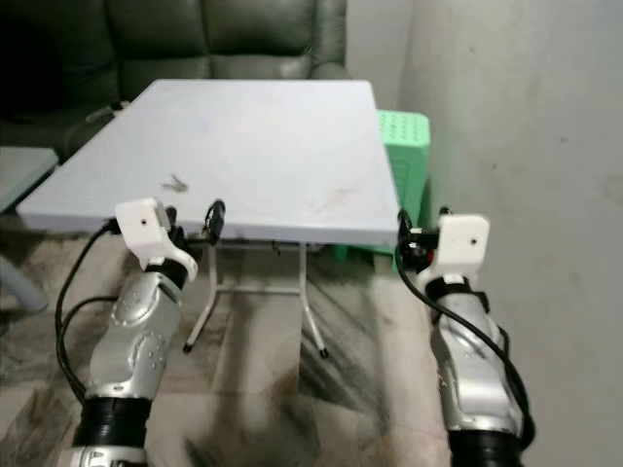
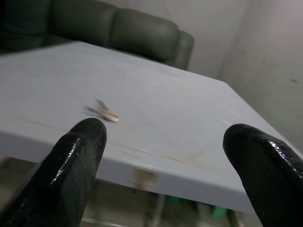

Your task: Hang keys on a hook

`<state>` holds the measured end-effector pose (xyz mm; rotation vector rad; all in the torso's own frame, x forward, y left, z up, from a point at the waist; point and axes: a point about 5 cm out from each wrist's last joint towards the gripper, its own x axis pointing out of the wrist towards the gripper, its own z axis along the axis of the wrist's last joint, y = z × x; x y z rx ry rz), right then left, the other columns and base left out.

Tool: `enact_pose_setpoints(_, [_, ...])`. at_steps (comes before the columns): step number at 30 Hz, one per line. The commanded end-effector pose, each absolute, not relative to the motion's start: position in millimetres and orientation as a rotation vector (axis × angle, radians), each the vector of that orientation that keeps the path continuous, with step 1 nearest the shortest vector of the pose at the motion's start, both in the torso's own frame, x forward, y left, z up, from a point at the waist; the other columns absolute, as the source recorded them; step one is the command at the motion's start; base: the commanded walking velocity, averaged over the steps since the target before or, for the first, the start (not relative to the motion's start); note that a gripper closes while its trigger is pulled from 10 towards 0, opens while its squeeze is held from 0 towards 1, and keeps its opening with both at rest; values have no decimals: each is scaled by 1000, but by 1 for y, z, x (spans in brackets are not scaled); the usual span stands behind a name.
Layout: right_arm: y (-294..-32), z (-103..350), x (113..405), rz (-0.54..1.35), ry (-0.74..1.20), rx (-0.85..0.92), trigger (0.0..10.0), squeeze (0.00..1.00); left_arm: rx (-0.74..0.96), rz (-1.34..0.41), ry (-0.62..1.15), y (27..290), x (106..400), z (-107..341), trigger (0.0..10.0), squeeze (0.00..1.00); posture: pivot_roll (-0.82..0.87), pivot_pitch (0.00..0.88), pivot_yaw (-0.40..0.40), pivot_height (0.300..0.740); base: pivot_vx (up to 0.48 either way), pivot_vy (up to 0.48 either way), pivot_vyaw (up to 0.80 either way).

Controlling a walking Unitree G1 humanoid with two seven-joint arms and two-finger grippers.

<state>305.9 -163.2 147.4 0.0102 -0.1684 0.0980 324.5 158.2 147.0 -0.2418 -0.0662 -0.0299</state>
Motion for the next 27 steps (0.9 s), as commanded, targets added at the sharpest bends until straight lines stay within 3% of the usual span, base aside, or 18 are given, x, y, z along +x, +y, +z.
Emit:
enact_pose_setpoints(1, [-173,152,305,75,-179,1,10000,0,-259,-55,-70,148,326,150,10000,0,-16,16,-29,740,0,420,0])
enact_pose_setpoints(27, [-170,152,304,91,-179,6,10000,0,-266,-53,-72,147,326,150,10000,0,-15,2,-33,740,0,421,0])
